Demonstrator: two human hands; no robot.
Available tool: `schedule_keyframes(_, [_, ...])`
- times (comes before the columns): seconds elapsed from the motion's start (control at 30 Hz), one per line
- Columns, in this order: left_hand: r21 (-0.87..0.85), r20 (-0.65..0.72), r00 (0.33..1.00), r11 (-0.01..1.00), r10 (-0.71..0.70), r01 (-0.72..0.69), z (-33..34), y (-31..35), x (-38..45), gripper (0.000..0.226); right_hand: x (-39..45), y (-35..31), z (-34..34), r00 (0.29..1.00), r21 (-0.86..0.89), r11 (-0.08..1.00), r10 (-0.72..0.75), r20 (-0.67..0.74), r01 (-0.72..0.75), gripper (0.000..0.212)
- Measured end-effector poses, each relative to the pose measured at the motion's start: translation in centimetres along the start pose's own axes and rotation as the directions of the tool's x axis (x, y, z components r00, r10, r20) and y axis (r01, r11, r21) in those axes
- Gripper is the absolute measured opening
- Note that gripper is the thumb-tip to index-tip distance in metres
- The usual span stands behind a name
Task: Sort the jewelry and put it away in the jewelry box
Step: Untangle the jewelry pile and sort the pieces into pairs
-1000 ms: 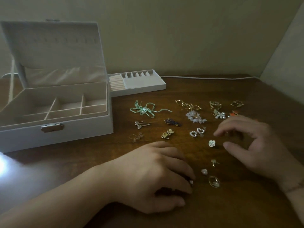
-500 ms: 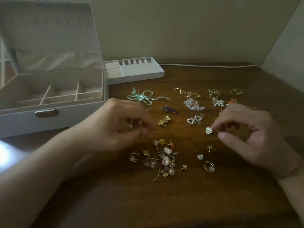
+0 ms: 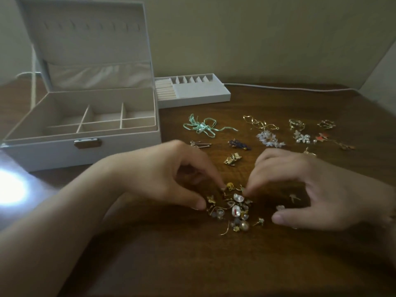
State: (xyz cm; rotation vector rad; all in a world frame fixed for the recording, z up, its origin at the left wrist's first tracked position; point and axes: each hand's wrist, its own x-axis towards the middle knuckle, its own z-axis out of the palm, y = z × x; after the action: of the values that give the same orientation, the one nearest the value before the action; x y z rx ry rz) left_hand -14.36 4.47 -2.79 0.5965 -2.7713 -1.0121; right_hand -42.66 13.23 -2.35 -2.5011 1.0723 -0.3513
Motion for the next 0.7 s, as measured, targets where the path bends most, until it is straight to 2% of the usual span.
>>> schedule_keyframes(0.07, [0.053,0.072,0.997,0.998,0.013,-0.017,0.6,0.4,0.3,0.041,0.3,0.0,0.5,1.0,0.008,1.0,0.007,-0.009,-0.006,0.037])
schedule_keyframes(0.13, [0.086,0.08,0.996,0.995,0.034,-0.04,1.1,0.5,0.7,0.039,0.5,0.1,1.2,1.0,-0.007,1.0,0.02,-0.003,-0.02,0.037])
schedule_keyframes(0.33, [0.223,0.079,0.993,0.97,0.084,-0.1,1.8,1.1,1.1,0.019,0.2,0.3,2.0,0.998,-0.055,0.998,0.004,-0.059,-0.007,0.02])
schedule_keyframes(0.43, [0.196,0.053,0.994,0.975,0.093,-0.101,1.5,1.0,0.9,0.013,-0.1,0.1,2.0,0.991,-0.017,1.0,-0.018,-0.134,0.016,0.011])
schedule_keyframes(0.57, [0.151,0.025,0.995,0.984,0.093,-0.096,1.6,0.9,0.9,0.013,0.9,-0.8,2.8,0.955,-0.065,0.997,-0.065,-0.291,0.048,0.022])
schedule_keyframes(0.7, [0.099,-0.037,0.995,0.991,0.095,-0.091,1.6,0.6,1.0,0.01,1.6,-1.5,3.7,0.959,-0.217,0.975,-0.109,-0.262,0.051,0.021])
